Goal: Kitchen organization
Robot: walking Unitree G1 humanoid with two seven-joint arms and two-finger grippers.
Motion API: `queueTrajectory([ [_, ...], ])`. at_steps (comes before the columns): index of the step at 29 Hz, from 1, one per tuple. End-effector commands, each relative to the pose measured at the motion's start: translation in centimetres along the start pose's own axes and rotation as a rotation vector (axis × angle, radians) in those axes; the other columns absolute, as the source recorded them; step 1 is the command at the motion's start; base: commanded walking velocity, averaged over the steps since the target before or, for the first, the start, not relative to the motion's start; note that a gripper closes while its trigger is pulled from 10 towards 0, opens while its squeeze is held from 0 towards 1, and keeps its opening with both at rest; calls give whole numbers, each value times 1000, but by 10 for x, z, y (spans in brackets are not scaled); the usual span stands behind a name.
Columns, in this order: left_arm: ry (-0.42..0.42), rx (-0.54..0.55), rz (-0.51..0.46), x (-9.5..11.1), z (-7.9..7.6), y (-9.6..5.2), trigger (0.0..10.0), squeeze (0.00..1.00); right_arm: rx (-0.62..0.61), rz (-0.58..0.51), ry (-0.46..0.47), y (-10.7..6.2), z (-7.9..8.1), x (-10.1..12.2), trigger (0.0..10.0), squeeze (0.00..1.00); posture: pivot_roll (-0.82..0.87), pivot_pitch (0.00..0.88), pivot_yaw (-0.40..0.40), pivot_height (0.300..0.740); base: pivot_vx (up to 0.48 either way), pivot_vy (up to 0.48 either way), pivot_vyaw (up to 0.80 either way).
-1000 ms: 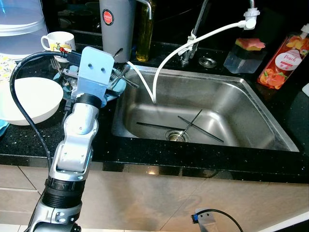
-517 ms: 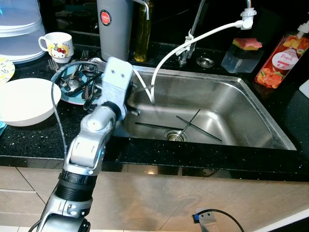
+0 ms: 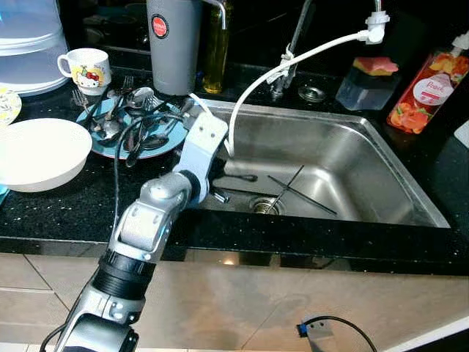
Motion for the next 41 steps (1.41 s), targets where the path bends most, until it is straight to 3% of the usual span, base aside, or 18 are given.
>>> queueTrajectory([
  [1, 29, 12, -67, 10, -2, 1, 10000, 1000, -8, 18, 17, -1, -4, -8, 10000, 0, 204, 43, -112, 740, 0, 0, 0],
  [4, 28, 15, -139, 24, -3, -1, 10000, 1000, -6, 20, 17, -1, -1, -10, 10000, 0, 206, 43, -114, 740, 0, 0, 0],
  [5, 18, 23, -185, 34, -3, -3, 10000, 875, -6, 22, 21, -1, 1, -11, 10000, 0, 206, 43, -114, 740, 0, 0, 0],
  [6, 18, 23, -185, 34, -3, -3, 10000, 875, -6, 22, 21, -1, 1, -11, 10000, 0, 206, 43, -114, 740, 0, 0, 0],
  [7, -2, 37, -210, 39, -1, -5, 10000, 0, -11, 26, 45, -1, 0, -12, 10000, 0, 206, 43, -114, 740, 0, 0, 0],
  [11, -14, 59, -243, 46, 2, -7, 10000, 0, -55, 67, 199, -3, -6, -23, 10000, 0, 205, 47, -113, 740, 0, 0, 0],
  [14, -15, 79, -264, 49, 6, -7, 10000, 0, -205, 134, 501, -8, -39, -45, 10000, 0, 205, 48, -113, 740, 0, 0, 0],
  [15, -15, 79, -264, 49, 6, -7, 10000, 0, -205, 134, 501, -8, -39, -45, 10000, 0, 205, 48, -113, 740, 0, 0, 0],
  [16, -17, 86, -261, 48, 7, -7, 10000, 0, -309, 176, 643, -14, -61, -62, 10000, 0, 197, 50, -111, 740, 0, 0, 0],
  [20, -16, 90, -259, 47, 8, -7, 10000, 0, -403, 209, 759, -21, -79, -77, 10000, 0, 196, 51, -111, 740, 0, 0, 0],
  [24, -16, 104, -261, 45, 9, -7, 10000, 0, -600, 205, 922, -37, -120, -93, 10000, 0, 191, 54, -113, 740, 0, 0, 0],
  [28, -18, 108, -263, 46, 10, -7, 10000, 0, -722, 139, 978, -46, -149, -88, 10000, 0, 192, 54, -111, 740, 0, 0, 0],
  [29, -17, 106, -264, 46, 10, -7, 10000, 0, -795, 82, 990, -52, -168, -79, 10000, 0, 191, 54, -109, 740, 0, 0, 0],
  [30, -17, 106, -264, 46, 10, -7, 10000, 0, -795, 82, 990, -52, -168, -79, 10000, 0, 191, 54, -109, 740, 0, 0, 0],
  [32, -18, 106, -265, 46, 11, -7, 10000, 0, -983, -56, 993, -74, -220, -49, 10000, 0, 187, 54, -107, 740, 0, 0, 0],
  [33, -18, 106, -265, 46, 11, -7, 10000, 0, -983, -56, 993, -74, -220, -49, 10000, 0, 187, 54, -107, 740, 0, 0, 0],
  [34, -18, 104, -268, 46, 10, -6, 10000, 0, -1139, -140, 999, -99, -257, -27, 10000, 0, 190, 55, -107, 740, 0, 0, 0],
  [41, -12, 105, -269, 47, 10, -7, 10000, 0, -1417, -298, 1008, -154, -312, 10, 10000, 0, 193, 56, -104, 740, 0, 0, 0],
])
Point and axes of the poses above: a point about 5 cm out from each wrist's last joint towards the gripper, its own y axis pointing out of the wrist towards the gripper, its own x axis along the axis of the wrist's last joint, z = x × y, the point moved 4 cm from there along y, pointing out of the wrist towards the gripper, and after that the axes turned 12 degrees about -y, right-handed, at the moved point
